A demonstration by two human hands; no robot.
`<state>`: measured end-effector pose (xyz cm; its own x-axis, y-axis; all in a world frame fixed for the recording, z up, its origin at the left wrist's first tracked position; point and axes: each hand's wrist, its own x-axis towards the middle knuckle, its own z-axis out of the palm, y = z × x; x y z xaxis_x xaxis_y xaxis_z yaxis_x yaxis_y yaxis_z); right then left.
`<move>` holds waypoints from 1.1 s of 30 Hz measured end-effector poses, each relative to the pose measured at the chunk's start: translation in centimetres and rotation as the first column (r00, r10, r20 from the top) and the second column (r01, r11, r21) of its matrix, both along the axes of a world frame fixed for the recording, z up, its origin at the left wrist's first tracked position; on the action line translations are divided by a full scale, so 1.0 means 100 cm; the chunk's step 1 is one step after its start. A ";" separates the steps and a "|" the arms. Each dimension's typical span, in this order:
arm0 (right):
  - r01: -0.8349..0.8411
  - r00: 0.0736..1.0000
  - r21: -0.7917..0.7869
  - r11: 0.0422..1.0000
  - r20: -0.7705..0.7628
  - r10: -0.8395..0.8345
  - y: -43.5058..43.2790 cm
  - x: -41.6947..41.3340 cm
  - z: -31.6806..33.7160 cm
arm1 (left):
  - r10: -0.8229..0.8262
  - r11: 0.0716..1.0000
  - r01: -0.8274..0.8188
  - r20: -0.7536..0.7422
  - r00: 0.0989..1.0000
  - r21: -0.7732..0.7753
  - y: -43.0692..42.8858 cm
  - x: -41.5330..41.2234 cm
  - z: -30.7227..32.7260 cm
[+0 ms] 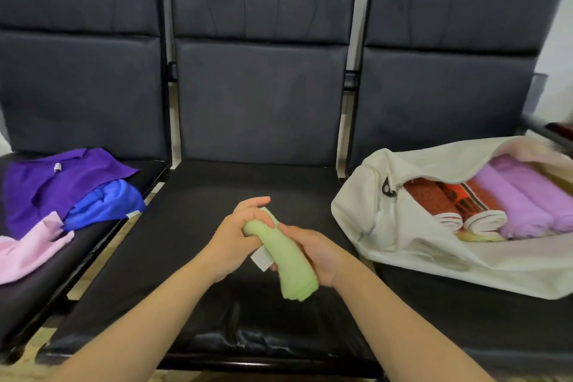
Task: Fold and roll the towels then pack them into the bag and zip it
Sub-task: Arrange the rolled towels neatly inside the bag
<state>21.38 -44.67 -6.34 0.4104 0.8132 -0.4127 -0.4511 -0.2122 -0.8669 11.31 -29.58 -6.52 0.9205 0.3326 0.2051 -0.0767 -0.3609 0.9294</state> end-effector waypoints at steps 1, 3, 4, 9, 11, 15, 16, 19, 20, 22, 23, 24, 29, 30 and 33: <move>0.016 0.997 -0.048 0.999 0.079 -0.012 -0.005 0.005 0.007 | 0.001 1.000 -0.001 0.004 1.000 0.028 -0.003 0.004 0.002; 0.062 0.976 -0.127 0.990 0.216 -0.033 -0.019 0.017 0.023 | -0.021 0.996 0.019 0.023 1.000 0.082 -0.012 0.015 0.008; 0.099 0.966 -0.165 0.981 0.252 -0.056 -0.029 0.023 0.034 | -0.039 0.994 0.036 0.032 0.999 0.100 -0.018 0.023 0.014; 0.262 0.927 -0.153 0.953 0.315 -0.204 -0.105 0.051 0.085 | -0.070 0.994 0.058 0.125 0.990 0.097 -0.068 0.081 0.066; 0.345 0.881 -0.106 0.933 0.379 -0.283 -0.141 0.062 0.100 | -0.105 0.991 0.089 0.161 0.981 0.103 -0.095 0.106 0.085; 0.520 0.797 -0.091 0.850 0.410 -0.444 -0.214 0.091 0.119 | -0.197 0.930 0.131 0.166 0.966 0.342 -0.156 0.151 0.102; 0.569 0.772 -0.106 0.815 0.409 -0.486 -0.231 0.099 0.121 | -0.230 0.883 0.131 0.173 0.958 0.451 -0.171 0.161 0.103; 0.675 0.698 -0.124 0.728 0.427 -0.574 -0.279 0.122 0.123 | -0.394 0.569 0.190 0.063 0.917 0.800 -0.214 0.190 0.099; 0.699 0.678 -0.128 0.704 0.432 -0.595 -0.291 0.128 0.122 | -0.414 0.415 0.214 -0.026 0.910 0.884 -0.226 0.201 0.097; 0.740 0.636 -0.126 0.661 0.452 -0.625 -0.312 0.144 0.115 | -0.366 0.183 0.242 -0.162 0.917 0.953 -0.247 0.220 0.092; 0.747 0.624 -0.115 0.655 0.462 -0.630 -0.318 0.152 0.111 | -0.329 0.123 0.246 -0.194 0.924 0.961 -0.256 0.230 0.089; 0.749 0.607 -0.096 0.656 0.494 -0.622 -0.323 0.159 0.109 | -0.295 0.085 0.235 -0.201 0.934 0.968 -0.264 0.240 0.088; 0.673 0.519 -0.055 0.737 0.746 -0.418 -0.316 0.195 0.104 | -0.156 -0.177 -0.029 0.001 0.988 0.984 -0.295 0.292 0.105; 0.653 0.502 -0.058 0.755 0.780 -0.374 -0.311 0.203 0.102 | -0.120 -0.207 -0.066 0.042 0.992 0.976 -0.299 0.301 0.111; 0.632 0.435 -0.035 0.774 0.843 -0.317 -0.295 0.225 0.103 | -0.035 -0.224 -0.050 0.043 0.998 0.973 -0.308 0.327 0.130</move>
<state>43.85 -74.15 3.96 0.9570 0.2739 0.0960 0.2262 -0.4964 -0.8381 44.04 -60.34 6.50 0.8976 -0.3062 0.3170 -0.0808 -0.8215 -0.5645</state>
